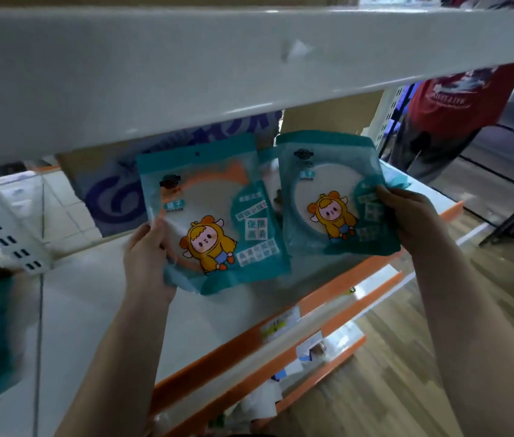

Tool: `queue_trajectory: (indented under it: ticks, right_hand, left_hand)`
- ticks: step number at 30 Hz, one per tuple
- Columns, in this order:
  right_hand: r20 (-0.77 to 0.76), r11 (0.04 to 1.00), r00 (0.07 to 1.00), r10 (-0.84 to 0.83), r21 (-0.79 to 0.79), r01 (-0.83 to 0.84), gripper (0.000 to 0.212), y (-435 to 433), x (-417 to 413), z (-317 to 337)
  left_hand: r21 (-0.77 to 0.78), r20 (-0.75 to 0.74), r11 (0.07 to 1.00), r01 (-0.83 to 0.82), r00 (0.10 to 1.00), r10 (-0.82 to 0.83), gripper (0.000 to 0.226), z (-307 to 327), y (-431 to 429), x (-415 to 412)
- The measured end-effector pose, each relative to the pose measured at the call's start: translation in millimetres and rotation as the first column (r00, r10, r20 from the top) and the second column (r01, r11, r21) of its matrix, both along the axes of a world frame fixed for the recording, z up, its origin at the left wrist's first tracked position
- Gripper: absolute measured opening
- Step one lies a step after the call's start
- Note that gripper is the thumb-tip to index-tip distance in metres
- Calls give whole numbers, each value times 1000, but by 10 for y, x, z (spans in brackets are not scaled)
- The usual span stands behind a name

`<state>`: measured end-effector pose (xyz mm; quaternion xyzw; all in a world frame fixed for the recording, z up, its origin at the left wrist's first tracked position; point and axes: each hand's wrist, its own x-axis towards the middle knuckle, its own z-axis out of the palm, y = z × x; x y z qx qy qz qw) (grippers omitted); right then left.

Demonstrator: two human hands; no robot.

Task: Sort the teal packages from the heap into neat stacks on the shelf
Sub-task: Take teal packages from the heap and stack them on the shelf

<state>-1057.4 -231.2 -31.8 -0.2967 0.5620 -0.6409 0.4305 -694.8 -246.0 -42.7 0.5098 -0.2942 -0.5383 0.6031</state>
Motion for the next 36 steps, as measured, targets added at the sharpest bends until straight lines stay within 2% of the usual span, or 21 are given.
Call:
queue_trajectory:
  ticks: [3, 6, 9, 12, 15, 22, 28, 32, 36]
  right_hand:
    - [-33, 998, 998, 52, 28, -51, 37, -244, -367, -3]
    - [-62, 996, 995, 83, 21, -81, 9, -521, -775, -17]
    - [-158, 994, 982, 102, 63, -93, 12, -824, -1212, -23]
    - [-203, 984, 969, 143, 136, -116, 22, -1108, -1567, 13]
    - [-222, 969, 956, 191, 200, -147, 20, -1351, -1810, 24]
    - [-370, 902, 843, 391, 337, -270, 14, -1715, -1906, -24]
    - [-580, 920, 725, 371, 337, -200, 31, -1945, -1901, -126]
    - [-637, 926, 681, 361, 330, -182, 20, -2029, -1899, -200]
    - [-661, 925, 651, 373, 315, -210, 16, -2042, -1931, -273]
  left_hand:
    - [39, 11, 998, -39, 999, 39, 28, 19, -99, -363]
    - [38, 41, 990, -134, 990, 132, 19, 53, -148, -718]
    - [30, 38, 972, -234, 972, 233, 12, 56, -142, -1037]
    - [-13, -24, 956, -293, 956, 292, 18, 77, -105, -1337]
    - [-54, -15, 938, -344, 939, 343, 20, 100, -47, -1593]
    - [-37, 12, 889, -456, 889, 457, 15, 50, 149, -1936]
    - [-45, -6, 872, -487, 873, 487, 27, 65, 226, -2123]
    - [-65, 3, 872, -484, 874, 486, 19, 80, 240, -2240]
    - [-106, 15, 898, -426, 903, 430, 20, 95, 235, -2332]
